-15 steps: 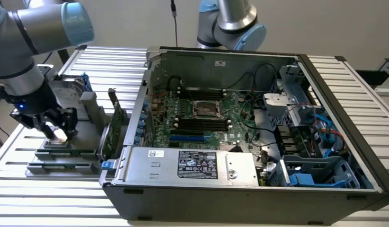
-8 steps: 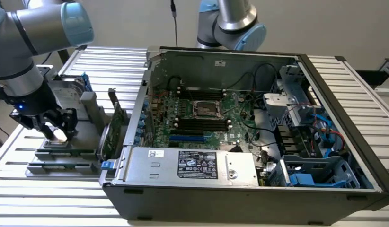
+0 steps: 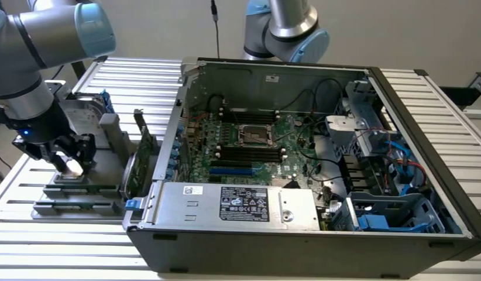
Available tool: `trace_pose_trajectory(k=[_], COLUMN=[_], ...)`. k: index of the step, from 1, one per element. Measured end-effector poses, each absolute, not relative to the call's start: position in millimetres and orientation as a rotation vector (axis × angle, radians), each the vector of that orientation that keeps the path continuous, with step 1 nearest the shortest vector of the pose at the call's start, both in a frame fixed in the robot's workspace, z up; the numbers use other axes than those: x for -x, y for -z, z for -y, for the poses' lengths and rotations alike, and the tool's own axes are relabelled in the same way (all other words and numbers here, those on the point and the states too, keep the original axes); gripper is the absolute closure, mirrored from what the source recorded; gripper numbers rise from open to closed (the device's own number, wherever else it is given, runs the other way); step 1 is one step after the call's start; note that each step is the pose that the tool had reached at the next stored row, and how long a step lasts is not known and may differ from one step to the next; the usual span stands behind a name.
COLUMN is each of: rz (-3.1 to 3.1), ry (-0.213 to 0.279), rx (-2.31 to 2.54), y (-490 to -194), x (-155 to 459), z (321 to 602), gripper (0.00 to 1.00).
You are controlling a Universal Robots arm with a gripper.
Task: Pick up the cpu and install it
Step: 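Pick up the cpu and move it towards the insertion slot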
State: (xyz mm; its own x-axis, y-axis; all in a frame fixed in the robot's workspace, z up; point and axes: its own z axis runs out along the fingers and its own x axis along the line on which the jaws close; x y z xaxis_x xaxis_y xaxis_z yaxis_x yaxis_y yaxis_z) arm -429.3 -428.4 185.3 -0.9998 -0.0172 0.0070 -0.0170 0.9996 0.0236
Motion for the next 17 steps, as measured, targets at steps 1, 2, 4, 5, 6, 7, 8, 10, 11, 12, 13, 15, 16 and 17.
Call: trace_pose_trajectory(k=[1,2,4,5,6,7,8,10,11,12,13,15,16,17], rz=[3.134,3.134,3.134,3.134,3.134,3.134,3.134,3.134,3.134,3.134,3.134,3.134,3.134,3.134], ry=[0.039,0.041,0.041,0.041,0.042,0.042,0.043,0.045,0.046,0.047,0.048,0.051,0.053,0.055], rx=[-0.027,-0.027,-0.027,-0.027,-0.027,-0.027,-0.027,-0.027,-0.027,-0.027,-0.027,-0.027,-0.027,-0.027], y=[-184.9,-184.4,-184.3,-184.4,-184.4,-184.3,-184.3,-184.3,-184.3,-184.3,-184.3,-184.3,-184.7,-185.5], x=[429.3,429.3,429.3,429.3,429.3,429.3,429.3,429.3,429.2,429.2,429.2,429.3,429.3,429.3], z=[428.5,428.6,428.6,428.6,428.6,428.6,428.6,428.7,428.7,428.7,428.7,428.7,428.7,428.6], gripper=[0.42,0.42,0.42,0.42,0.44,0.44,0.45,0.45,0.45,0.45,0.45,0.45,0.45,0.45])
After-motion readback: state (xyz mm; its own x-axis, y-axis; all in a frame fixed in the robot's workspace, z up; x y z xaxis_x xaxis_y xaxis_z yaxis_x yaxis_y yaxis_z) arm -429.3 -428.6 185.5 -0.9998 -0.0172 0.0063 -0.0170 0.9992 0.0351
